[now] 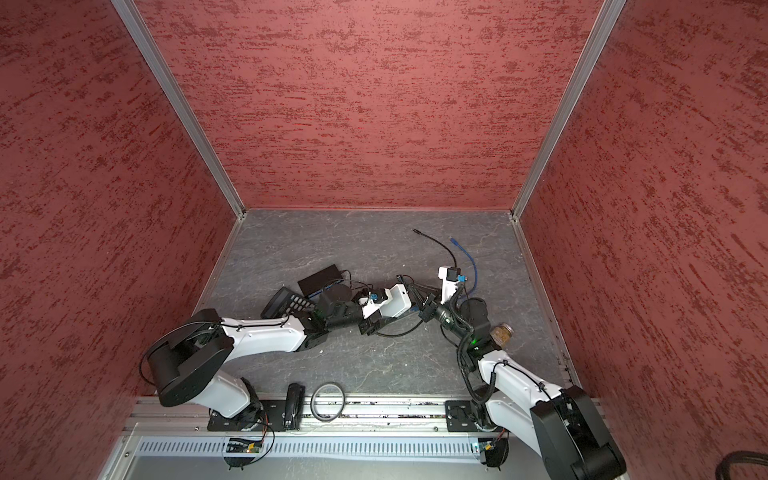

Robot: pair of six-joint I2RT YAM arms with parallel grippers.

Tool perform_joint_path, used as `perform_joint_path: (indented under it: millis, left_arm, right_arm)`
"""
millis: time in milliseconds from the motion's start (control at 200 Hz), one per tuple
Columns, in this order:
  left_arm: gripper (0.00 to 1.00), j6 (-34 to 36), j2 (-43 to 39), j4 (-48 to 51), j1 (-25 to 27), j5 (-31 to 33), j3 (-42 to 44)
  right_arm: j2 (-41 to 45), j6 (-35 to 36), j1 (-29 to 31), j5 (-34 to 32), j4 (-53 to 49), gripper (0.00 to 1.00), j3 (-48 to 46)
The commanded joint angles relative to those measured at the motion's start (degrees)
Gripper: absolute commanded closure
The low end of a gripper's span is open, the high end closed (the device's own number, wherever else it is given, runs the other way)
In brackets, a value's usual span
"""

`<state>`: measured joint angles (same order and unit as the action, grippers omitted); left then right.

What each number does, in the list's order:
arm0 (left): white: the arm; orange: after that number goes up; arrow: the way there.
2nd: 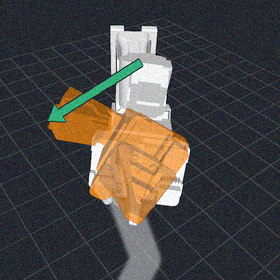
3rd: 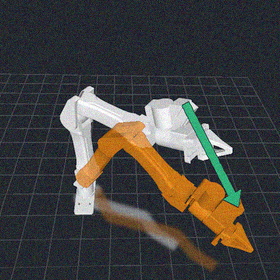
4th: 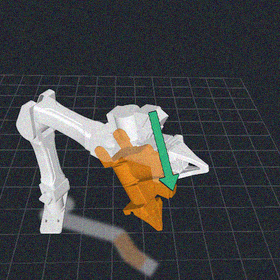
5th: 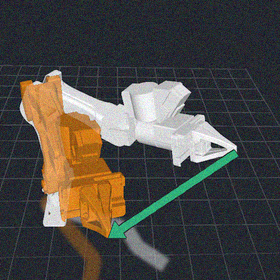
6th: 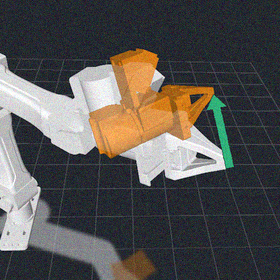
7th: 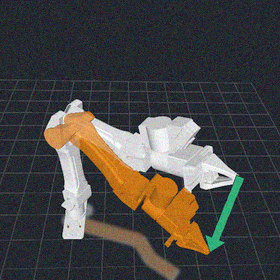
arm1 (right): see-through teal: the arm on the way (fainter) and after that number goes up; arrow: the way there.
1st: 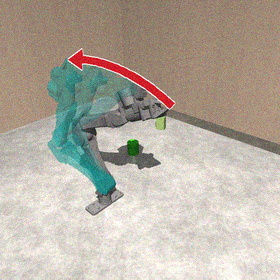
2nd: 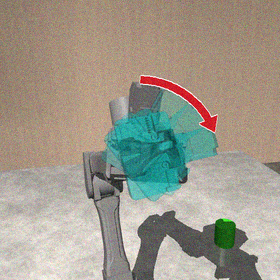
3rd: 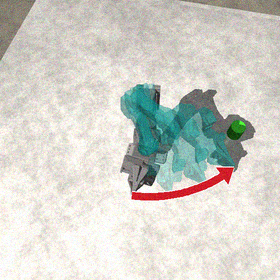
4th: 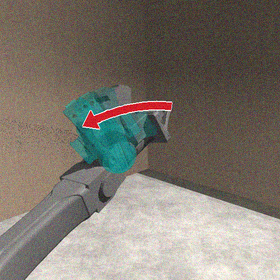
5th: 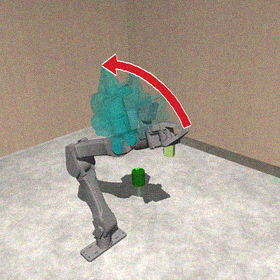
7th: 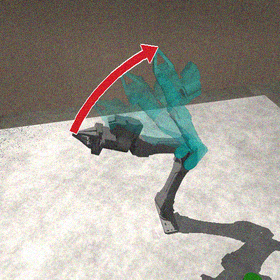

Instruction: Insert the plug into the switch port

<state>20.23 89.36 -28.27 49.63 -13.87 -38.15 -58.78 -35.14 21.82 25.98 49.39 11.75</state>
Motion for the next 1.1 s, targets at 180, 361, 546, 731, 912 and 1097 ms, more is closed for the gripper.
perform_joint_path:
  millis: [180,361,546,731,912,1097]
  left_arm:
    - [0.76,-0.80,1.78,-2.40,0.12,-0.81,-3.15]
    - [0.78,-3.43,1.47,-5.24,-0.54,-1.76,-2.33]
    - [0.78,-4.58,0.40,-7.27,-0.79,-3.01,-1.33]
    - [0.78,-5.02,0.11,-7.41,-0.81,-3.34,-1.05]
    - [0.78,-5.35,1.07,-7.57,-0.61,-3.73,-1.73]
    - [0.78,-5.22,2.02,-7.81,-0.32,-3.67,-2.36]
  right_arm:
    - [-0.72,-0.64,0.79,2.02,3.45,0.91,-0.29]
    - [-0.72,0.14,0.85,0.81,2.38,0.91,-0.96]
    - [-0.54,0.58,0.85,-1.97,1.59,0.91,-1.71]
    - [-0.79,0.86,0.81,-3.10,1.83,0.91,-1.66]
    - [-1.85,0.40,0.94,-0.77,4.02,0.91,-1.00]
    - [-3.32,0.40,1.18,-0.66,4.75,0.91,-0.16]
